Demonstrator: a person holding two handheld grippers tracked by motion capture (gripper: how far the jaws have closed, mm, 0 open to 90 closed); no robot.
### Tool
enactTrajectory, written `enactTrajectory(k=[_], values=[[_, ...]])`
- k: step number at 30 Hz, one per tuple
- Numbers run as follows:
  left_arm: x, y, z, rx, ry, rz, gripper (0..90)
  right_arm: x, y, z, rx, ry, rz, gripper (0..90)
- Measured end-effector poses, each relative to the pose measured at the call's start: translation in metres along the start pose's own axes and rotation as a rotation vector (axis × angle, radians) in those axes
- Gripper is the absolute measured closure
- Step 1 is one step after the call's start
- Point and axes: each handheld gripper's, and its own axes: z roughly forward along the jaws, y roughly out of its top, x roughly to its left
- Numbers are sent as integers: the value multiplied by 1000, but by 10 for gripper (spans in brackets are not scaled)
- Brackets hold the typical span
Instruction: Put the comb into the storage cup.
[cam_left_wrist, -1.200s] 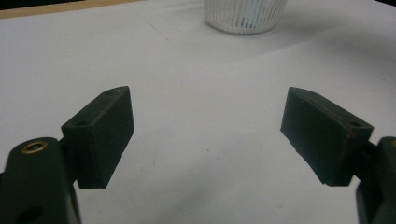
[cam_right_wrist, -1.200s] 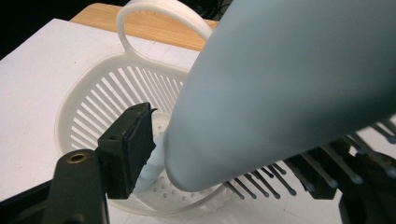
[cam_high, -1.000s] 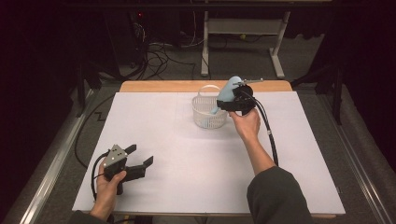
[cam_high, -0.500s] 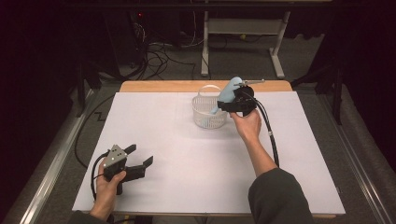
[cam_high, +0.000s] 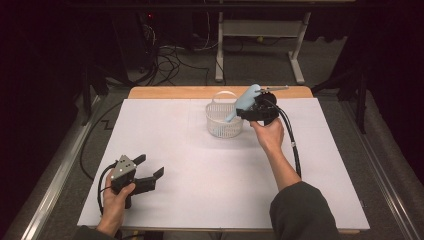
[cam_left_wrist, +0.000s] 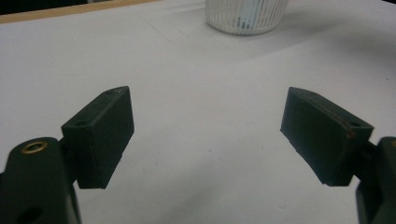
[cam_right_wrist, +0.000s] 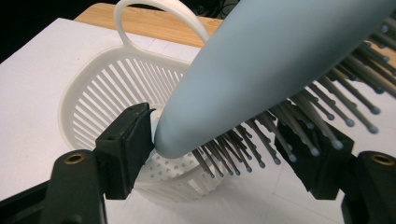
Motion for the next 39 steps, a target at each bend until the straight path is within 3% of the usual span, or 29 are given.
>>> enactTrajectory(k=[39], values=[[1,0,-2,-9,8,-5,182,-5,-12,-30,-51,-14,-30,288]])
